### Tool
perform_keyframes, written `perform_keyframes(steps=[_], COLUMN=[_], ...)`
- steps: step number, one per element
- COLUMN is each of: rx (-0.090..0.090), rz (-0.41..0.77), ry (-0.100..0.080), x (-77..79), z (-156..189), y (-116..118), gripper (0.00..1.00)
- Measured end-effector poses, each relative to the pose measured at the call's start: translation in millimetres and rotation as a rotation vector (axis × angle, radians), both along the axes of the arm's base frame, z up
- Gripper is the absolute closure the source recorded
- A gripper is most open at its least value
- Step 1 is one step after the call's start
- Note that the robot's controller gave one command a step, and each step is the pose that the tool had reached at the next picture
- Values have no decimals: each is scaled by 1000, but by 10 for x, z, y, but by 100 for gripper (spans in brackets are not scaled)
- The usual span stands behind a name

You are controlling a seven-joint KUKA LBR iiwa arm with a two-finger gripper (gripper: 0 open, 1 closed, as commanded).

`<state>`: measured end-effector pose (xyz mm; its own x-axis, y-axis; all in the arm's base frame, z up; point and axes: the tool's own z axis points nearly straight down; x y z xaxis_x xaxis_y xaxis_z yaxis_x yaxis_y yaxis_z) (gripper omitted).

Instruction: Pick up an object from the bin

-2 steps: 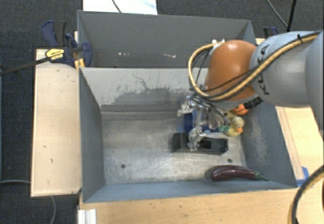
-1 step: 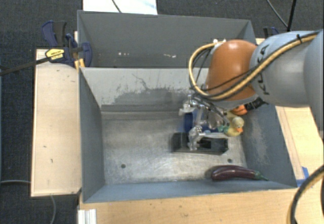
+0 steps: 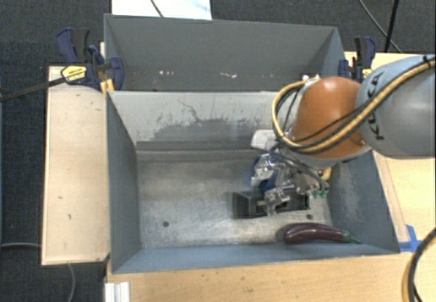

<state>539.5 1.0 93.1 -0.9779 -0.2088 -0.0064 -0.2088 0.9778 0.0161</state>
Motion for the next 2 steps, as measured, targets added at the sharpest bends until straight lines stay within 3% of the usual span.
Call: perform_keyframes(steps=[1, 2], rx=[0, -7], rz=[-1, 24], ry=[0, 13], x=[0, -148], z=[0, 199], y=[0, -232], gripper=[100, 100])
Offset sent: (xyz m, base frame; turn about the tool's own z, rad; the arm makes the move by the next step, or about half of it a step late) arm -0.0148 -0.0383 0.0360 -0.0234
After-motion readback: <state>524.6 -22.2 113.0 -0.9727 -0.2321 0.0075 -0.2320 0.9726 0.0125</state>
